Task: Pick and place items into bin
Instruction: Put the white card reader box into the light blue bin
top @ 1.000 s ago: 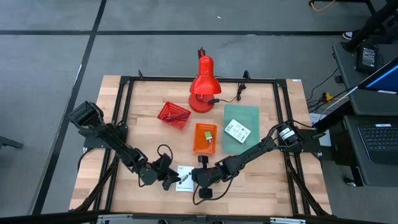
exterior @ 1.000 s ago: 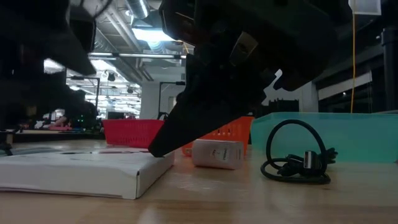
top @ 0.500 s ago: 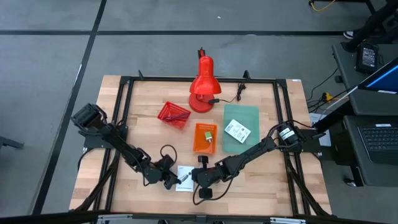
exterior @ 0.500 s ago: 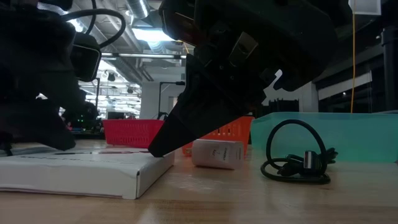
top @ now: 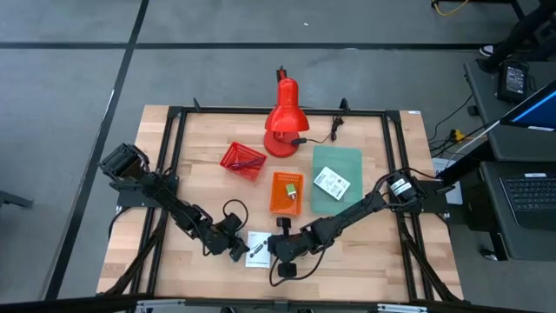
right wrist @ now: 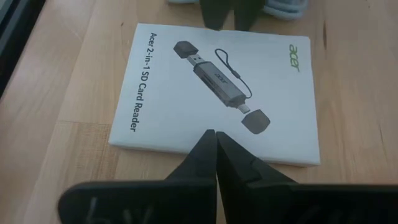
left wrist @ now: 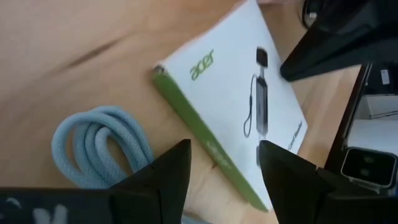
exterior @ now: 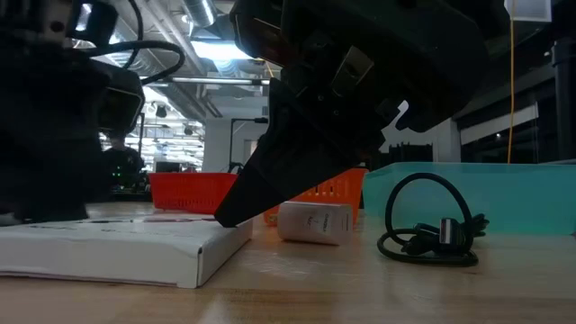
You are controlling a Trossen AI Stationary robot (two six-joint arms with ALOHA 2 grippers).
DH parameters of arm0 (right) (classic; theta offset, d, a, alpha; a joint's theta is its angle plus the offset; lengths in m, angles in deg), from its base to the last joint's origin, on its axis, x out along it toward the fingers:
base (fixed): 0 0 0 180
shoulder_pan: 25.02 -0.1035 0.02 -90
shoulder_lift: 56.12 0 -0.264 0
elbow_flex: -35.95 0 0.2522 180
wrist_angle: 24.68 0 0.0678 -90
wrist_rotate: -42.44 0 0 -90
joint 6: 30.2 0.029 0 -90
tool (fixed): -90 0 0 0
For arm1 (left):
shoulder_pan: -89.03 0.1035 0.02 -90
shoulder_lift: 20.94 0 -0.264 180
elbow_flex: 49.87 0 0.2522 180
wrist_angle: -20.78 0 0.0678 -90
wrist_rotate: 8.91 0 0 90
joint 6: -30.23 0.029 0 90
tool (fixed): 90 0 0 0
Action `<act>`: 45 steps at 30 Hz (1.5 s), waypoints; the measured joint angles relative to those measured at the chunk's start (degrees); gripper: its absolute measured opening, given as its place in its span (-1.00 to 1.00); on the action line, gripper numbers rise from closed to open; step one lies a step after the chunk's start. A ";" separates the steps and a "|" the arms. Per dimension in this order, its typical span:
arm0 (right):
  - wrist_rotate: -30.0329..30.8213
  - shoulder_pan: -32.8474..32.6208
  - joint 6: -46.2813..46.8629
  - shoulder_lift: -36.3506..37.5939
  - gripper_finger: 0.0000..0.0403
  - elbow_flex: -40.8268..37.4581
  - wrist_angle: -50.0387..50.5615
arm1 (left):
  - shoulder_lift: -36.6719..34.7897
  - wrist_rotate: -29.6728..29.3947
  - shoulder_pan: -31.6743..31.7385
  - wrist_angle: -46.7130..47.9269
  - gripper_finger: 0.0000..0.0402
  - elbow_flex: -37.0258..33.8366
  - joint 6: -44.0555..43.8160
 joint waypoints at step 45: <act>-2.51 -0.22 -1.48 -2.47 -1.00 -0.04 -4.36 | -0.07 -1.29 1.66 -15.03 -0.10 -0.04 4.92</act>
